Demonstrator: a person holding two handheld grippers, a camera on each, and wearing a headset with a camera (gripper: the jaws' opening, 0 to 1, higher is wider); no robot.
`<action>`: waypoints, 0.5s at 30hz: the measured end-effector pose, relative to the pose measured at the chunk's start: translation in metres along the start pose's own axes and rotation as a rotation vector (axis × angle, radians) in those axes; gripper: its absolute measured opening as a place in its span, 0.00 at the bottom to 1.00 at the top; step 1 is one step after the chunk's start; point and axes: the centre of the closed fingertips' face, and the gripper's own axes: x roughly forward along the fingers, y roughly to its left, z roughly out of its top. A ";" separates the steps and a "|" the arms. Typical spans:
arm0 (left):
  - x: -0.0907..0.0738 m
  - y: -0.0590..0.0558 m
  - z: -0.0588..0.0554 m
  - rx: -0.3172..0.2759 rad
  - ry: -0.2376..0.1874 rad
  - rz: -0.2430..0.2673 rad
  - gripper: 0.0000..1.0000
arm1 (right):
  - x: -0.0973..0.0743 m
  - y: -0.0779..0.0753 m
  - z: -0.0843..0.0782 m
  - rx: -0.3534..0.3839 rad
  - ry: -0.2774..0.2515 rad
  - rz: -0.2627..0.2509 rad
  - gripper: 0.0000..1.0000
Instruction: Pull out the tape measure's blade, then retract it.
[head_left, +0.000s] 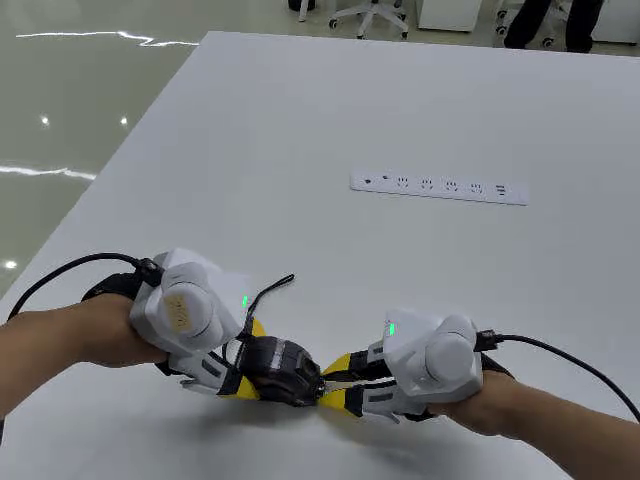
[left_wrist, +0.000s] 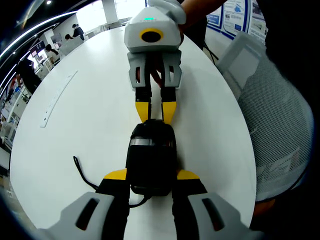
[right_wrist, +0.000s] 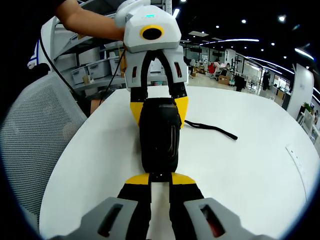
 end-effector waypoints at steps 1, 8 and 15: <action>0.000 0.000 0.000 0.000 0.001 -0.001 0.27 | 0.000 0.000 0.000 -0.007 0.002 0.004 0.11; 0.000 0.000 -0.001 -0.002 0.008 0.000 0.27 | 0.000 0.001 0.000 -0.041 0.014 0.025 0.10; 0.000 0.000 -0.001 -0.019 0.016 0.003 0.27 | -0.001 0.002 -0.001 -0.048 0.013 0.020 0.10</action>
